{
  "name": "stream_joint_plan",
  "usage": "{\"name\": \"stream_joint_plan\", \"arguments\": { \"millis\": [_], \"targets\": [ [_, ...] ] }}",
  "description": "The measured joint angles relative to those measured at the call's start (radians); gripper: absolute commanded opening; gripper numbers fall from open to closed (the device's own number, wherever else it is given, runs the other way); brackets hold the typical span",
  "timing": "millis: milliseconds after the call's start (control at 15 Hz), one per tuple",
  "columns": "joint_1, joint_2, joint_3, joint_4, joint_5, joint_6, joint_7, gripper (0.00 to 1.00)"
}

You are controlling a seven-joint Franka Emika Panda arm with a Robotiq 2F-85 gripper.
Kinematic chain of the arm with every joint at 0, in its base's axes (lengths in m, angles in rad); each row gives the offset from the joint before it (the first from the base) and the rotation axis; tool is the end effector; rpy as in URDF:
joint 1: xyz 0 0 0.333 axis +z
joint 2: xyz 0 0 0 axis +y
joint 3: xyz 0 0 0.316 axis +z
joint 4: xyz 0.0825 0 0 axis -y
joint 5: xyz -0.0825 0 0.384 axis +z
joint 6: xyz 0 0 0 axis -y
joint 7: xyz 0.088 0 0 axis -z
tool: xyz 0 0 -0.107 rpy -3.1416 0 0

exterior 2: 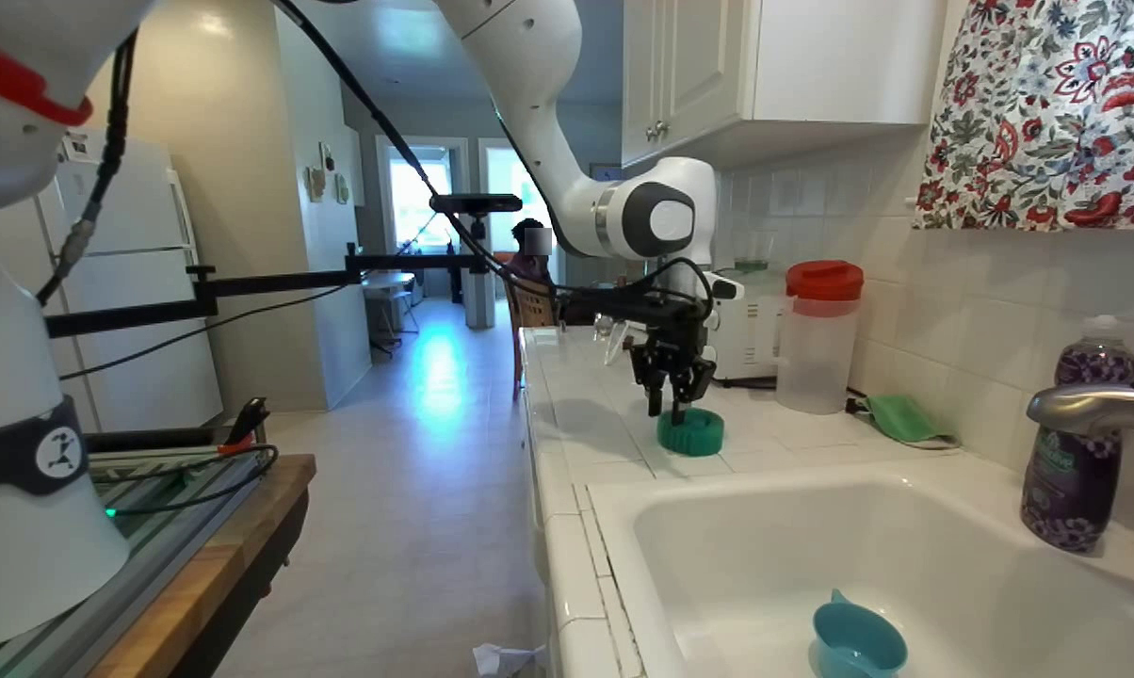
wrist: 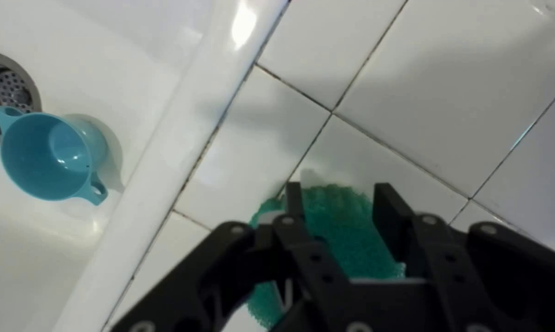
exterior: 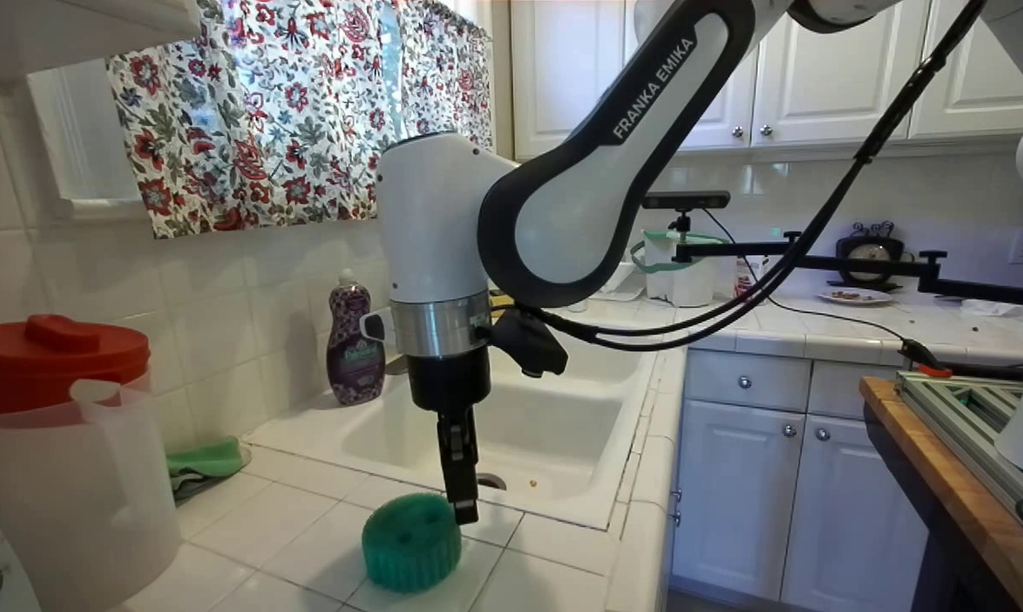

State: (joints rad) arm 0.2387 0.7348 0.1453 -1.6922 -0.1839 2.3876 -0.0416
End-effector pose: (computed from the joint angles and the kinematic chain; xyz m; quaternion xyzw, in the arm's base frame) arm 0.6269 0.2417 0.1700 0.9654 0.2600 -0.0115 0.0152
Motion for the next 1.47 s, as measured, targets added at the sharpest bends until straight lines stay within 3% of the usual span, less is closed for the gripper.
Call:
{"name": "stream_joint_plan", "arguments": {
  "millis": [200, 467, 600, 667, 867, 1267, 1467],
  "targets": [
    [0.009, 0.001, -0.011, 0.000, -0.026, 0.027, -0.006, 0.99],
    [0.034, 0.009, -0.053, 0.005, -0.105, 0.129, -0.008, 1.00],
    [0.038, 0.021, -0.061, 0.017, -0.126, 0.186, -0.017, 0.87],
    [0.039, 0.031, -0.062, 0.028, -0.127, 0.208, -0.024, 0.66],
    [0.054, 0.066, -0.062, 0.060, -0.127, 0.251, -0.028, 0.54],
    [0.068, 0.105, -0.062, 0.079, -0.127, 0.328, -0.028, 0.06],
    [0.068, 0.105, -0.064, 0.081, -0.127, 0.339, -0.028, 0.00]
  ]
}}
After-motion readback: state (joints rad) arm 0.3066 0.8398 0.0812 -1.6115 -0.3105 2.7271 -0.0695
